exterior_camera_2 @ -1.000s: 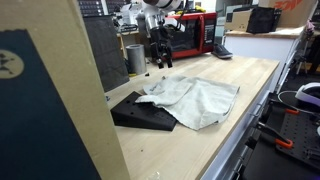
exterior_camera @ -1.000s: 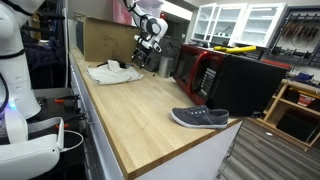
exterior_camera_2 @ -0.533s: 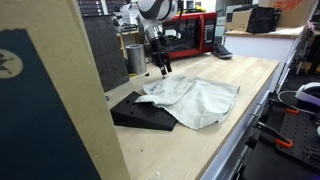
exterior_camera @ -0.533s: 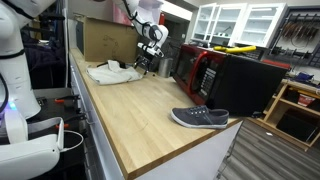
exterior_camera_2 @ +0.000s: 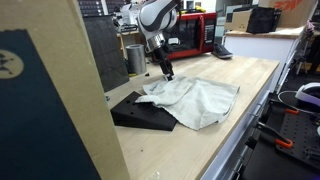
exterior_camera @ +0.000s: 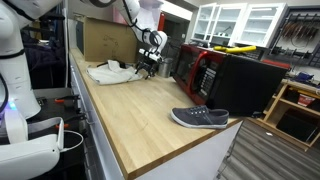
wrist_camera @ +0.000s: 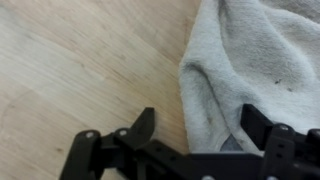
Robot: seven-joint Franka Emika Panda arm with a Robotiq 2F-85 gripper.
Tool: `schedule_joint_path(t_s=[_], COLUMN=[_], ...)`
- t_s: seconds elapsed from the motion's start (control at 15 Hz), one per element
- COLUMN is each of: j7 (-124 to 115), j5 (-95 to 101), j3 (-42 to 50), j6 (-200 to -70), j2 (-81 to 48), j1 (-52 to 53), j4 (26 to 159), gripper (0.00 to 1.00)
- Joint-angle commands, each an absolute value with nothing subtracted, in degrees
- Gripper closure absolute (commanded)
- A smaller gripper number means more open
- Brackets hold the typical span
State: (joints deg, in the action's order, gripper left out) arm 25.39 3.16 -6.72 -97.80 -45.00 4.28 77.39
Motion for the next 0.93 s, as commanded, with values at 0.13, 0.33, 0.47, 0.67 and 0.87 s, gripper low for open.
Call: schedule_joint_path(t_s=[0.13, 0.33, 0.47, 0.67, 0.87], j7=[27.0, 27.1, 27.0, 26.4, 25.4], j5=[3.1, 3.0, 2.5, 1.9, 1.1], j3=[-7.8, -8.1, -8.0, -7.6, -7.1], j6=[-92.5, -89.5, -87.7, -86.9, -87.2], j2=[-45.6, -45.4, -45.8, -46.8, -48.5], j1=[3.5, 3.4, 3.0, 2.0, 0.6], j4=[76.4, 75.9, 74.4, 71.5, 67.6], gripper=[0.57, 0.79, 0.95, 1.00, 0.99])
